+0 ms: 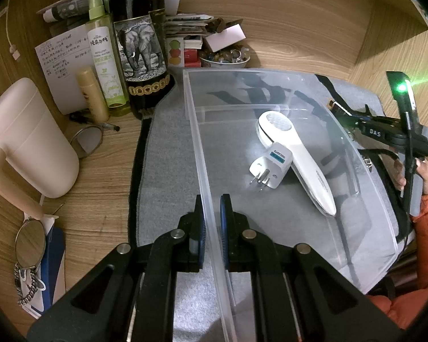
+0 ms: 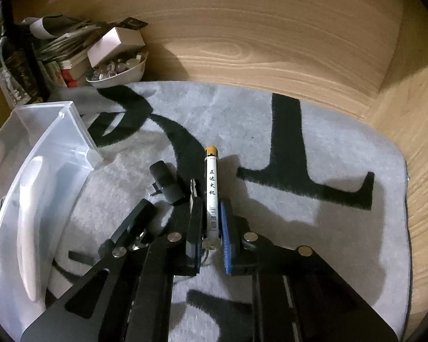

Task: Organize rigid objects
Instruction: 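Grasp the black-and-gold cylinder on the rug with the right gripper, then place the black-and-gold cylinder into the clear box beside the massager, then grasp the round black grinder on the rug with the right gripper, then carry the black grinder into the clear box and open the right gripper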

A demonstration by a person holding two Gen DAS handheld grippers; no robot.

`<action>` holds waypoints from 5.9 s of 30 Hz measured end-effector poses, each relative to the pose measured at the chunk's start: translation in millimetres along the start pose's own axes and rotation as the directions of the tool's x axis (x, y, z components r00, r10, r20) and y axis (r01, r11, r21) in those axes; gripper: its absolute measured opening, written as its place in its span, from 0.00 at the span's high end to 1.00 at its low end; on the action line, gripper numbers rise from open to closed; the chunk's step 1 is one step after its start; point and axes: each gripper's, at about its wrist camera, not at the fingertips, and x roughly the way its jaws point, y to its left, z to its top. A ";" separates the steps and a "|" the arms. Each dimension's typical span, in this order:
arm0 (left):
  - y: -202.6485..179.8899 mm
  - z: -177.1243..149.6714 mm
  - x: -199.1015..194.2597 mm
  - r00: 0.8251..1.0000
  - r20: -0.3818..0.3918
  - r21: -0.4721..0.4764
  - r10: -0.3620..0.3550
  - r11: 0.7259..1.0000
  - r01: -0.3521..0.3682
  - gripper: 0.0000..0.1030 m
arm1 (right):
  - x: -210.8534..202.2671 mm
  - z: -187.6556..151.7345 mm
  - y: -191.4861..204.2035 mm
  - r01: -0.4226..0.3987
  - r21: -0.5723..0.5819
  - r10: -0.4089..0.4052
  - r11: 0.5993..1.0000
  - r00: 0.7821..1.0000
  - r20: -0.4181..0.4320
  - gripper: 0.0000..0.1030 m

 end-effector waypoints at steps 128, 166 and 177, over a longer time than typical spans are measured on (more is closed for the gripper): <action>-3.1 2.2 2.3 1.000 0.002 0.006 0.008 1.000 -0.008 0.91 | -81.6 -31.1 36.1 -0.147 -0.078 0.154 0.986 0.983 0.098 0.71; -3.2 1.6 2.8 1.000 0.003 0.007 0.010 1.000 -0.010 0.92 | -53.6 2.8 160.6 -0.311 -0.334 0.334 0.890 0.942 0.015 0.71; -3.4 1.4 3.0 1.000 0.003 0.007 0.012 1.000 -0.012 0.91 | -40.7 3.9 164.0 -0.311 -0.331 0.318 0.891 0.947 -0.034 0.62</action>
